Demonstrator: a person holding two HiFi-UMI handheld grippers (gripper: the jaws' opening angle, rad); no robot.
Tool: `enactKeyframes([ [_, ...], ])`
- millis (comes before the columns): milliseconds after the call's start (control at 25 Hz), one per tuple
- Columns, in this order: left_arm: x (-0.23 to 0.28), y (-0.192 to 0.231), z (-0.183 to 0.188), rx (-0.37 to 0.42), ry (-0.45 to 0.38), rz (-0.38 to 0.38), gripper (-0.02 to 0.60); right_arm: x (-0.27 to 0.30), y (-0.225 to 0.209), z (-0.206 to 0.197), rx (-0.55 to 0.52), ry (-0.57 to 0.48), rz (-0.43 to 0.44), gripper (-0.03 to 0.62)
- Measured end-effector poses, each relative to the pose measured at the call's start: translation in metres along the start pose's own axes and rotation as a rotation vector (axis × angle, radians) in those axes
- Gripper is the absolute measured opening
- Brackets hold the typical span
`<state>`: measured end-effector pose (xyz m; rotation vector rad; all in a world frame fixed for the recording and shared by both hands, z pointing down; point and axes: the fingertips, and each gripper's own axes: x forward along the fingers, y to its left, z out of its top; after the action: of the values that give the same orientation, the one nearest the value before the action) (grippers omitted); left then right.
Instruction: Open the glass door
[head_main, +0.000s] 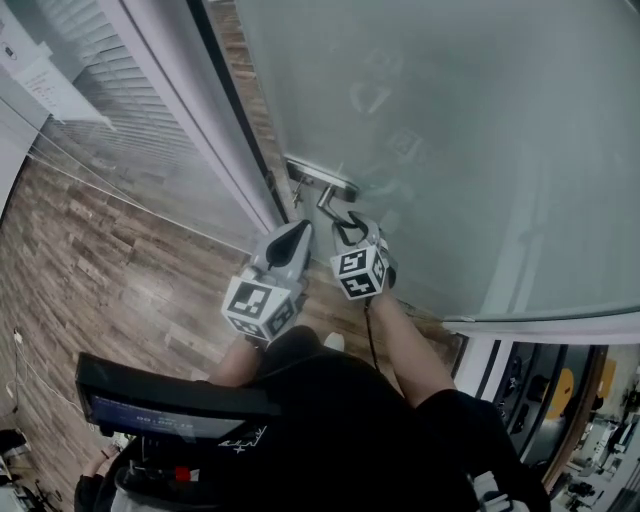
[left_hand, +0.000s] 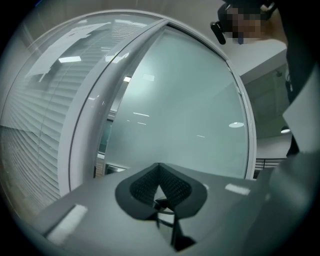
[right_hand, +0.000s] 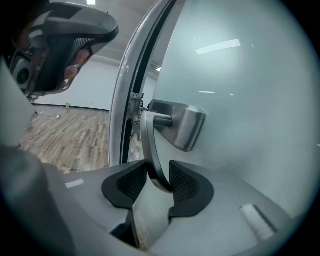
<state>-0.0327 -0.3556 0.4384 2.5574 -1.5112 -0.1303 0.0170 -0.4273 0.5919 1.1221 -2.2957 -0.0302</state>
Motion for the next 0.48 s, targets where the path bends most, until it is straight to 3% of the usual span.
enactKeyframes([
  [480, 0.029, 0.006, 0.000, 0.016, 0.012, -0.037, 0.000, 0.035, -0.059, -0.004, -0.006, 0.058, -0.048, 0.129],
])
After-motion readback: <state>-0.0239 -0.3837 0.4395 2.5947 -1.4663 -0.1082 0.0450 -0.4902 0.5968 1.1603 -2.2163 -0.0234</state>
